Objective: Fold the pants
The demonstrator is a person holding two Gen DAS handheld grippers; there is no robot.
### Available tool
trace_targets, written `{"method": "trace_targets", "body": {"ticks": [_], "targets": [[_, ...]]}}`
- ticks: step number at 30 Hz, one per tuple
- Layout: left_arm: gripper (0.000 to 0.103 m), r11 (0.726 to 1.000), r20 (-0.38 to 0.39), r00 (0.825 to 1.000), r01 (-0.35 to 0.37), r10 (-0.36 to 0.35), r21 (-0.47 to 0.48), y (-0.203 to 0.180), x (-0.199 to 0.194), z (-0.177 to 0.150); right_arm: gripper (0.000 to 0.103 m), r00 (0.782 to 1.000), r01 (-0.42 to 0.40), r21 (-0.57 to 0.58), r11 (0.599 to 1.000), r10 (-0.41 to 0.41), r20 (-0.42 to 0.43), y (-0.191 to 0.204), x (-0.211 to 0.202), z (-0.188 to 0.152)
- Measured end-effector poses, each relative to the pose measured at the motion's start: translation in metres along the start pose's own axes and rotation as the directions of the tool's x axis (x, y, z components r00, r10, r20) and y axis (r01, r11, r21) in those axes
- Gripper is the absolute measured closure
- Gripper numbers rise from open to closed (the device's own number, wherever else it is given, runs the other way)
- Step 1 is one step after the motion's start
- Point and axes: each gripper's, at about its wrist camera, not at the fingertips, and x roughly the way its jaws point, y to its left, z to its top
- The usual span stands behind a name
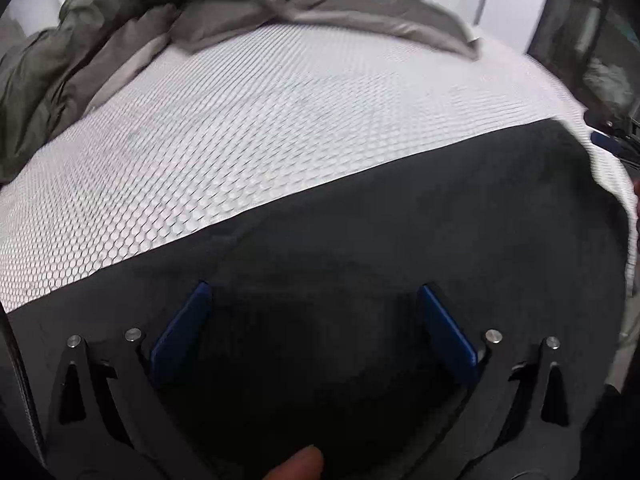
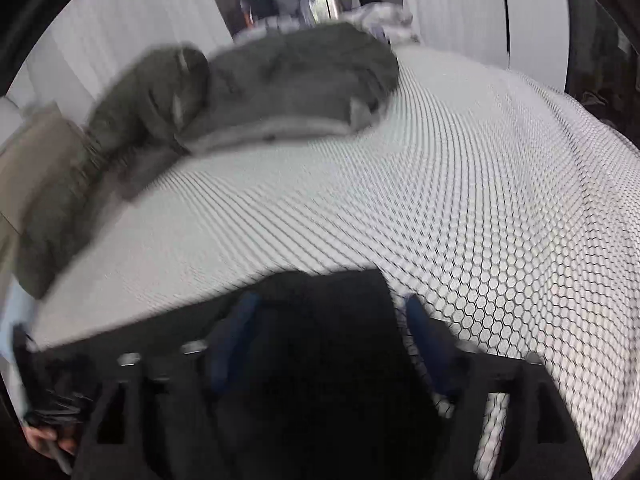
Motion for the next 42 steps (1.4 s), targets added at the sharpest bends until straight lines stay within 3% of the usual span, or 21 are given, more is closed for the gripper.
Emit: {"method": "trace_targets", "body": {"ticks": [2, 5, 8, 10, 13, 15, 16, 18, 21, 22, 24, 27, 30, 33, 35, 37, 39, 42], "targets": [[0.001, 0.997, 0.026, 0.999, 0.040, -0.041, 0.063, -0.023, -0.012, -0.003, 0.014, 0.998, -0.056, -0.126, 0.990, 0.055, -0.018, 0.029, -0.011, -0.004], [0.001, 0.972, 0.014, 0.993, 0.113, -0.118, 0.207, -0.065, -0.016, -0.013, 0.014, 0.992, -0.106, -0.279, 0.954, 0.084, -0.089, 0.073, -0.003, -0.025], [0.001, 0.951, -0.048, 0.994, 0.107, -0.097, 0.289, -0.087, 0.001, -0.024, 0.014, 0.972, -0.181, -0.367, 0.912, 0.108, -0.211, 0.110, 0.029, -0.059], [0.000, 0.962, -0.093, 0.988, 0.138, -0.119, 0.233, -0.076, 0.014, -0.026, 0.014, 0.959, -0.175, -0.461, 0.870, 0.044, -0.280, 0.125, 0.050, -0.086], [0.000, 0.968, -0.101, 0.988, 0.134, -0.115, 0.214, -0.060, 0.013, -0.026, 0.014, 0.971, -0.088, -0.595, 0.799, -0.066, -0.231, 0.120, 0.046, -0.102], [0.000, 0.972, -0.101, 0.989, 0.122, -0.103, 0.200, -0.047, 0.010, -0.028, 0.014, 0.970, 0.048, -0.585, 0.810, -0.177, -0.166, 0.092, 0.042, -0.089], [0.000, 0.975, -0.098, 0.991, 0.104, -0.086, 0.196, -0.041, 0.010, -0.030, 0.017, 0.971, 0.061, -0.540, 0.840, -0.176, -0.165, 0.074, 0.040, -0.082], [0.000, 0.979, -0.094, 0.994, 0.076, -0.059, 0.189, -0.031, 0.007, -0.034, 0.021, 0.975, -0.017, -0.454, 0.891, -0.085, -0.204, 0.054, 0.037, -0.079], [0.001, 0.987, -0.068, 0.997, 0.041, -0.030, 0.155, -0.026, -0.005, -0.035, 0.020, 0.972, 0.059, -0.507, 0.860, -0.164, -0.165, 0.075, 0.029, -0.085], [0.001, 0.988, -0.052, 0.998, 0.049, -0.042, 0.148, -0.028, -0.013, -0.036, 0.020, 0.974, 0.042, -0.506, 0.861, -0.148, -0.171, 0.082, 0.022, -0.089], [0.001, 0.974, -0.011, 0.989, 0.148, -0.148, 0.172, -0.042, -0.034, -0.045, 0.020, 0.982, -0.068, -0.502, 0.862, -0.032, -0.188, 0.108, 0.004, -0.093], [0.001, 0.937, -0.036, 0.973, 0.230, -0.229, 0.263, -0.070, -0.038, -0.058, 0.015, 0.970, -0.194, -0.556, 0.808, 0.076, -0.229, 0.142, -0.010, -0.119], [0.001, 0.932, -0.115, 0.975, 0.216, -0.191, 0.290, -0.077, -0.016, -0.073, 0.015, 0.959, -0.178, -0.650, 0.739, -0.017, -0.282, 0.148, 0.008, -0.145], [0.001, 0.933, -0.111, 0.968, 0.247, -0.225, 0.261, -0.062, -0.021, -0.075, 0.016, 0.968, -0.084, -0.584, 0.807, -0.072, -0.238, 0.100, 0.004, -0.130], [0.001, 0.936, -0.117, 0.964, 0.262, -0.240, 0.237, -0.049, -0.025, -0.079, 0.017, 0.966, 0.108, -0.513, 0.851, -0.212, -0.148, 0.043, -0.005, -0.115], [0.000, 0.941, -0.117, 0.967, 0.249, -0.227, 0.229, -0.037, -0.025, -0.080, 0.016, 0.970, 0.119, -0.392, 0.912, -0.191, -0.151, -0.001, -0.014, -0.108], [0.000, 0.948, -0.110, 0.971, 0.231, -0.211, 0.219, -0.032, -0.029, -0.081, 0.016, 0.955, 0.217, -0.356, 0.909, -0.274, -0.116, -0.020, -0.018, -0.104], [0.001, 0.956, -0.064, 0.980, 0.196, -0.187, 0.217, -0.038, -0.045, -0.082, 0.016, 0.972, 0.177, -0.330, 0.927, -0.217, -0.090, -0.013, -0.036, -0.099]]}}
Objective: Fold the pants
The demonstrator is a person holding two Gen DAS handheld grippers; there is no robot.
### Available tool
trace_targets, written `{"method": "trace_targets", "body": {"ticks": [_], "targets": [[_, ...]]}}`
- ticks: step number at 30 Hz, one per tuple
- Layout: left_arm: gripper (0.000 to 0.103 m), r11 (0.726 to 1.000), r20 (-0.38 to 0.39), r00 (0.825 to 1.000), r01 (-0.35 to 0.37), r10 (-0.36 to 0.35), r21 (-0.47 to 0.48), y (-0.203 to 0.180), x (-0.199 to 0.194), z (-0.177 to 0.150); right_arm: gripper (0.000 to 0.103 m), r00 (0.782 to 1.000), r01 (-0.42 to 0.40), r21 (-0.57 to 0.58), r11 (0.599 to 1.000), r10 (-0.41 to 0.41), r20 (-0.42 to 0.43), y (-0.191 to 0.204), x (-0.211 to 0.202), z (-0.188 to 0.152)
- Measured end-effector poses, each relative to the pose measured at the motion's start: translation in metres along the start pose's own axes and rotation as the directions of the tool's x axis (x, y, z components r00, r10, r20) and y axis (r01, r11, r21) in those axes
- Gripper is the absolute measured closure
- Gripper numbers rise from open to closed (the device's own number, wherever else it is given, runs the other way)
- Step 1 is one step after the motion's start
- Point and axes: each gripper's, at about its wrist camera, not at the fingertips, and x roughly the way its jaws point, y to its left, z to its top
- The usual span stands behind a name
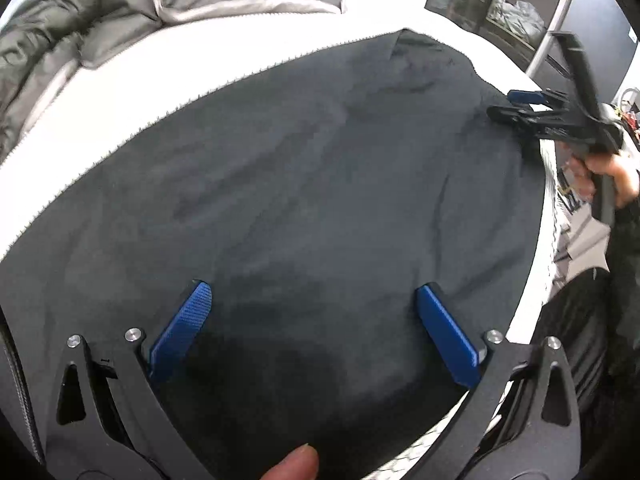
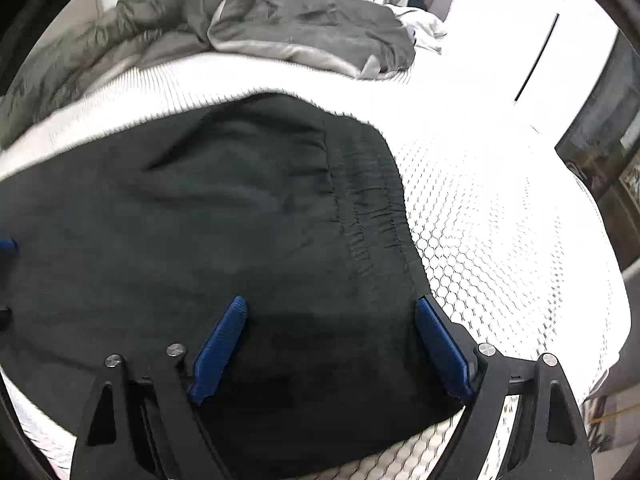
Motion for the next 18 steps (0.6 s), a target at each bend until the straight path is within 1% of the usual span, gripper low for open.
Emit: {"method": "trace_targets", "body": {"ticks": [1, 2, 3, 4, 5, 6, 7, 8, 9, 10, 11, 13, 14, 15, 16, 17, 18], "targets": [[0.001, 1.000, 0.030, 0.999, 0.018, -0.019, 0.024, -0.012, -0.008, 0.000, 0.015, 0.997, -0.072, -0.019, 0.997, 0.073, 0.036, 0.011, -0.013, 0.000], [0.001, 0.997, 0.047, 0.997, 0.051, -0.054, 0.052, -0.021, -0.012, 0.000, 0.015, 0.986, -0.147, -0.057, 0.988, 0.150, 0.065, 0.025, -0.022, -0.001], [0.001, 0.994, 0.052, 0.995, 0.082, -0.086, 0.075, -0.026, -0.012, 0.001, 0.013, 0.975, -0.202, -0.102, 0.974, 0.210, 0.076, 0.040, -0.027, -0.003], [0.001, 0.991, 0.048, 0.994, 0.099, -0.103, 0.087, -0.031, -0.011, -0.002, 0.011, 0.959, -0.260, -0.176, 0.949, 0.275, 0.063, 0.062, -0.029, -0.007], [0.001, 0.987, 0.028, 0.992, 0.120, -0.124, 0.104, -0.039, -0.004, -0.003, 0.011, 0.954, -0.283, -0.226, 0.932, 0.298, 0.036, 0.078, -0.026, -0.010], [0.001, 0.985, 0.001, 0.992, 0.124, -0.125, 0.118, -0.044, 0.004, -0.005, 0.011, 0.954, -0.290, -0.294, 0.911, 0.301, -0.008, 0.095, -0.020, -0.015], [0.001, 0.985, -0.025, 0.995, 0.103, -0.101, 0.139, -0.048, 0.013, -0.007, 0.011, 0.962, -0.267, -0.370, 0.890, 0.267, -0.051, 0.112, -0.011, -0.021], [0.001, 0.984, -0.038, 0.997, 0.074, -0.069, 0.163, -0.048, 0.019, -0.011, 0.011, 0.973, -0.231, -0.434, 0.871, 0.219, -0.076, 0.119, -0.001, -0.028], [0.001, 0.983, -0.033, 0.997, 0.080, -0.076, 0.163, -0.045, 0.017, -0.013, 0.012, 0.975, -0.221, -0.452, 0.864, 0.207, -0.080, 0.111, 0.004, -0.030], [0.001, 0.985, -0.026, 0.995, 0.094, -0.091, 0.147, -0.040, 0.013, -0.014, 0.011, 0.976, -0.218, -0.432, 0.875, 0.208, -0.071, 0.097, 0.004, -0.028], [0.001, 0.986, -0.025, 0.995, 0.102, -0.100, 0.130, -0.035, 0.011, -0.016, 0.011, 0.980, -0.200, -0.391, 0.899, 0.192, -0.059, 0.080, 0.003, -0.024], [0.001, 0.988, -0.029, 0.994, 0.110, -0.108, 0.104, -0.020, 0.005, -0.020, 0.009, 0.996, -0.090, -0.286, 0.954, 0.087, -0.022, 0.035, 0.005, -0.017], [0.001, 0.989, -0.032, 0.994, 0.110, -0.107, 0.098, -0.015, 0.002, -0.024, 0.007, 0.999, -0.033, -0.204, 0.978, 0.030, -0.015, 0.003, 0.010, -0.016], [0.000, 0.990, -0.034, 0.994, 0.107, -0.104, 0.092, -0.010, -0.001, -0.028, 0.008, 0.999, 0.023, -0.108, 0.994, -0.027, -0.038, -0.028, 0.018, -0.017], [0.000, 0.991, -0.035, 0.994, 0.102, -0.099, 0.087, -0.012, -0.004, -0.031, 0.008, 0.997, 0.051, -0.050, 0.997, -0.054, -0.058, -0.047, 0.024, -0.019], [0.000, 0.992, -0.037, 0.995, 0.097, -0.094, 0.080, -0.008, -0.007, -0.035, 0.008, 0.996, 0.058, -0.003, 0.998, -0.058, -0.063, -0.063, 0.027, -0.020], [0.000, 0.992, -0.035, 0.995, 0.098, -0.096, 0.076, -0.002, -0.009, -0.035, 0.008, 0.997, 0.057, 0.028, 0.998, -0.055, -0.049, -0.075, 0.027, -0.019]]}}
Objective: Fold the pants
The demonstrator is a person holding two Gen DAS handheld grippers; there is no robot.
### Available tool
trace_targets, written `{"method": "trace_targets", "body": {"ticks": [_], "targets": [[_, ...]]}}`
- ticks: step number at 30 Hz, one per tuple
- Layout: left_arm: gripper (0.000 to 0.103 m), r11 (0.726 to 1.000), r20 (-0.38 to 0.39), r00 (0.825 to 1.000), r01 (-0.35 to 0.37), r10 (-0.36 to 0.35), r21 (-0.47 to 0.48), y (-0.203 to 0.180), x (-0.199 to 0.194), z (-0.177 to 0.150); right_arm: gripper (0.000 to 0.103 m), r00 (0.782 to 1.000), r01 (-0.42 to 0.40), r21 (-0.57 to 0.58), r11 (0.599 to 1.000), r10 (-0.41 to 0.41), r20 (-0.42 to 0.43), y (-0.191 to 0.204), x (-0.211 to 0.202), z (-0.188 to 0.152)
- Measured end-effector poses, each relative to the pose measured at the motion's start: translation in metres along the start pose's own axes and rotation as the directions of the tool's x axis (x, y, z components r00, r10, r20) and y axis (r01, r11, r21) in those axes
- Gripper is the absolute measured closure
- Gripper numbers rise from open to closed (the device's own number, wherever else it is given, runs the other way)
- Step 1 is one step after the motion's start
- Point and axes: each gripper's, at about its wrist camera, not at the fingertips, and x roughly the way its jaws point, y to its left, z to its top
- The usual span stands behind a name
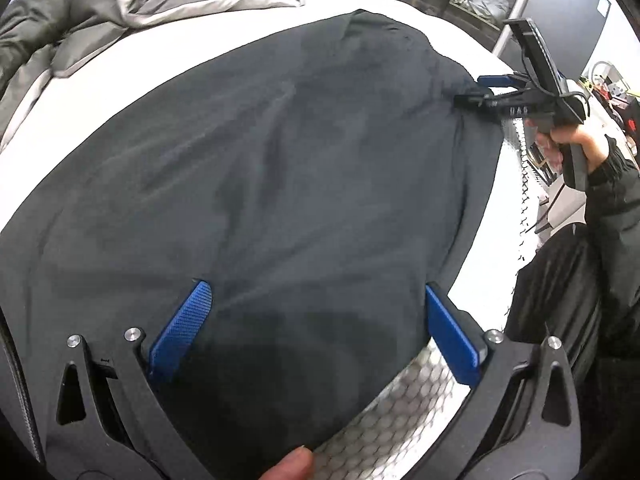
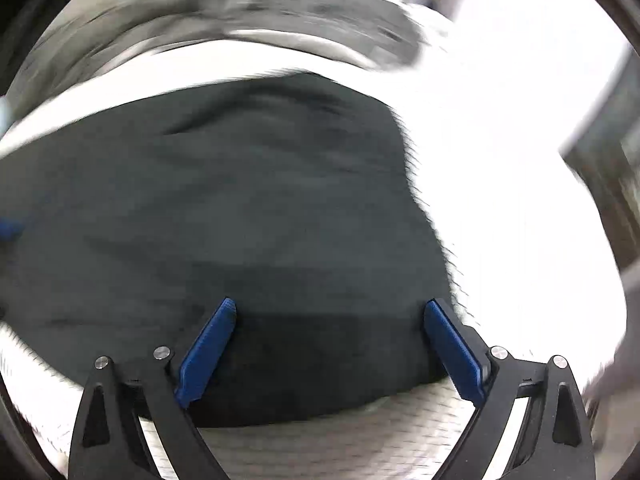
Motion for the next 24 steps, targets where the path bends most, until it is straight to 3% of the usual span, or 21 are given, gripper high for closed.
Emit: {"method": "trace_targets", "body": {"ticks": [2, 3, 6, 7, 10, 13, 14, 16, 17, 19, 20, 21, 24], "targets": [[0.000, 1.000, 0.029, 1.000, 0.007, -0.007, -0.010, 0.007, -0.013, -0.003, 0.007, 0.999, 0.016, -0.009, 1.000, -0.016, 0.031, -0.002, -0.006, 0.004], [0.000, 1.000, 0.056, 0.998, 0.008, -0.007, -0.018, 0.010, -0.020, -0.002, 0.007, 0.998, 0.030, -0.027, 0.999, -0.029, 0.064, 0.009, -0.029, -0.013], [0.001, 0.996, 0.154, 0.988, 0.027, -0.014, -0.083, 0.027, -0.044, 0.002, 0.007, 0.987, 0.027, -0.132, 0.991, -0.006, 0.161, 0.054, -0.063, -0.014], [0.001, 0.991, 0.173, 0.985, 0.000, 0.023, -0.132, 0.038, -0.048, 0.007, 0.007, 0.984, 0.010, -0.153, 0.988, 0.018, 0.179, 0.064, -0.066, -0.009], [0.001, 0.959, 0.140, 0.982, -0.084, 0.126, -0.269, 0.071, -0.035, 0.019, 0.007, 0.983, -0.072, -0.196, 0.978, 0.104, 0.154, 0.104, -0.060, 0.006], [0.001, 0.918, 0.078, 0.983, -0.126, 0.166, -0.375, 0.102, -0.011, 0.026, 0.007, 0.971, -0.174, -0.216, 0.961, 0.203, 0.123, 0.140, -0.044, 0.034], [0.001, 0.914, 0.063, 0.984, -0.128, 0.165, -0.385, 0.108, -0.005, 0.028, 0.007, 0.967, -0.212, -0.202, 0.956, 0.236, 0.102, 0.159, -0.047, 0.036], [0.001, 0.908, 0.023, 0.982, -0.164, 0.187, -0.386, 0.117, 0.006, 0.031, 0.007, 0.958, -0.274, -0.176, 0.946, 0.284, 0.037, 0.204, -0.023, 0.071], [0.001, 0.908, 0.017, 0.981, -0.173, 0.194, -0.382, 0.119, 0.006, 0.030, 0.007, 0.964, -0.262, -0.182, 0.948, 0.267, 0.006, 0.217, -0.014, 0.077], [0.001, 0.915, 0.005, 0.979, -0.188, 0.203, -0.357, 0.120, 0.000, 0.024, 0.007, 0.992, -0.127, -0.267, 0.955, 0.122, -0.037, 0.236, 0.011, 0.083], [0.001, 0.913, -0.012, 0.973, -0.221, 0.231, -0.344, 0.123, -0.007, 0.017, 0.005, 0.996, -0.090, -0.299, 0.950, 0.085, -0.029, 0.238, 0.019, 0.082], [0.001, 0.907, -0.022, 0.966, -0.250, 0.258, -0.340, 0.126, -0.012, 0.010, 0.004, 0.995, -0.101, -0.294, 0.950, 0.099, -0.020, 0.232, 0.022, 0.080], [0.001, 0.854, -0.064, 0.935, -0.345, 0.349, -0.390, 0.157, -0.037, -0.026, 0.003, 0.992, -0.117, -0.207, 0.971, 0.107, -0.060, 0.202, 0.028, 0.082]]}}
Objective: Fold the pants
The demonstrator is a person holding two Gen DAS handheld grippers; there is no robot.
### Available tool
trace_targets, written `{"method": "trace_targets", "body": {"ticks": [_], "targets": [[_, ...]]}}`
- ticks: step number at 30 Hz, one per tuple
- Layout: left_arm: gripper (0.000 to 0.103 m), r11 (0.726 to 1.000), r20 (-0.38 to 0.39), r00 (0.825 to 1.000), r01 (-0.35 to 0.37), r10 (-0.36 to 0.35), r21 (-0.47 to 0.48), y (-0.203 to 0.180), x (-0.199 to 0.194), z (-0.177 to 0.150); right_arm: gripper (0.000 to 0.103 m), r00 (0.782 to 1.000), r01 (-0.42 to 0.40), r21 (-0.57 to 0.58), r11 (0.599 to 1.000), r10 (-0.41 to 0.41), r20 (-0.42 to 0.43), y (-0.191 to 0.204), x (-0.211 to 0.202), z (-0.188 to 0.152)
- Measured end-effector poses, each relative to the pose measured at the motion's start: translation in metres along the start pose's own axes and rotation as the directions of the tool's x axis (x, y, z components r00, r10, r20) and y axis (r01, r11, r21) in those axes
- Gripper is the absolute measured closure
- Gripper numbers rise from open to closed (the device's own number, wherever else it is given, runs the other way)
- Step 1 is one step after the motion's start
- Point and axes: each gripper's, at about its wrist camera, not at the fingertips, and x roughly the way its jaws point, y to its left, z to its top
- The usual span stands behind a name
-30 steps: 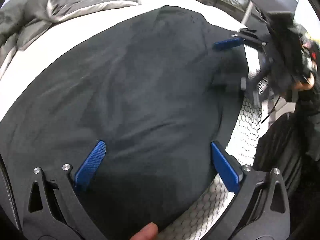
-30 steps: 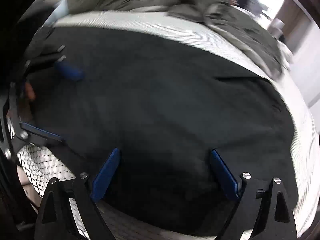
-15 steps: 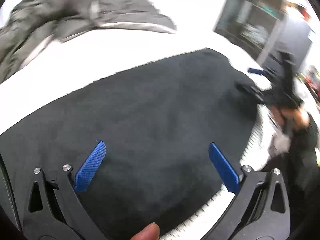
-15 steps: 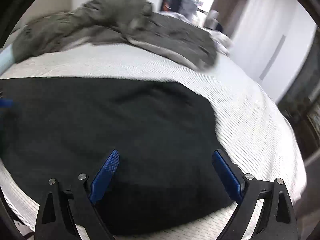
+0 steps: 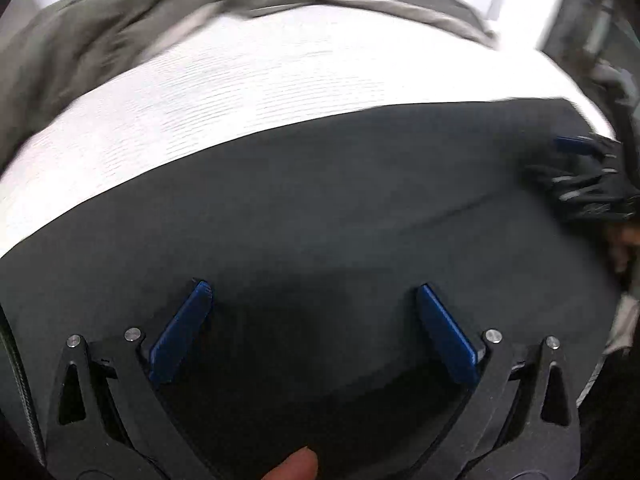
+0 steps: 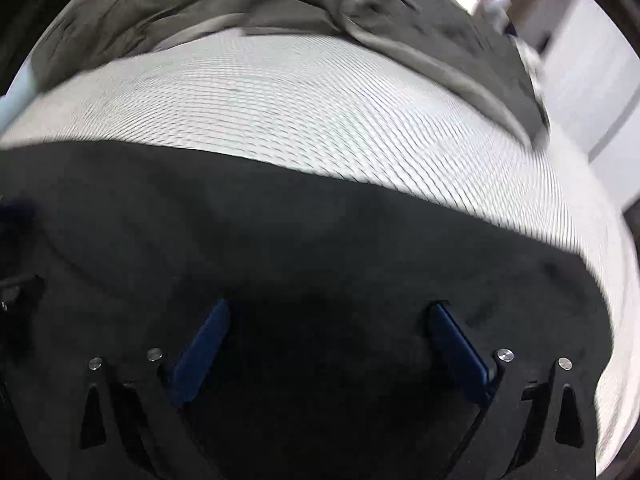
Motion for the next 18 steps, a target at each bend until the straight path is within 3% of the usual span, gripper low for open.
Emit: {"method": "trace_targets", "body": {"ticks": [2, 4, 5, 7, 9, 10, 12, 13, 16, 18], "targets": [[0.001, 0.991, -0.013, 0.994, -0.107, 0.106, -0.078, 0.041, -0.009, -0.013, 0.002, 1.000, 0.027, 0.016, 1.000, -0.027, -0.002, -0.012, 0.002, -0.001], [0.000, 0.959, -0.018, 0.966, -0.257, 0.257, -0.123, 0.072, -0.016, -0.024, 0.002, 1.000, 0.029, 0.038, 0.999, -0.028, -0.005, -0.017, 0.003, 0.006], [0.000, 0.942, -0.017, 0.954, -0.297, 0.298, -0.154, 0.087, -0.021, -0.029, 0.002, 0.999, 0.038, 0.043, 0.998, -0.038, -0.001, -0.017, 0.001, 0.005], [0.001, 0.924, -0.016, 0.947, -0.317, 0.321, -0.215, 0.104, -0.031, -0.035, 0.002, 0.998, 0.060, 0.025, 0.998, -0.061, 0.020, -0.012, -0.007, 0.006], [0.001, 0.941, 0.039, 0.973, -0.207, 0.225, -0.266, 0.108, -0.048, -0.039, 0.002, 0.997, 0.048, -0.021, 0.999, -0.047, 0.056, -0.001, -0.019, 0.012], [0.001, 0.954, 0.083, 0.986, -0.119, 0.146, -0.274, 0.102, -0.058, -0.042, 0.002, 0.996, 0.036, -0.051, 0.998, -0.032, 0.083, 0.007, -0.028, 0.012], [0.001, 0.973, 0.163, 0.987, 0.028, 0.010, -0.229, 0.084, -0.074, -0.050, 0.002, 0.994, -0.009, -0.079, 0.997, 0.018, 0.112, 0.022, -0.041, 0.015], [0.001, 0.983, 0.171, 0.984, 0.085, -0.056, -0.164, 0.066, -0.075, -0.054, 0.002, 0.988, -0.087, -0.089, 0.992, 0.097, 0.120, 0.033, -0.050, 0.015], [0.001, 0.992, 0.073, 0.991, 0.115, -0.111, -0.048, 0.025, -0.049, -0.057, 0.002, 0.955, -0.268, -0.153, 0.951, 0.284, 0.089, 0.074, -0.062, 0.009], [0.001, 0.999, 0.012, 0.999, 0.044, -0.044, 0.014, 0.011, -0.029, -0.065, 0.002, 0.935, -0.325, -0.245, 0.913, 0.349, 0.059, 0.103, -0.063, 0.005]]}}
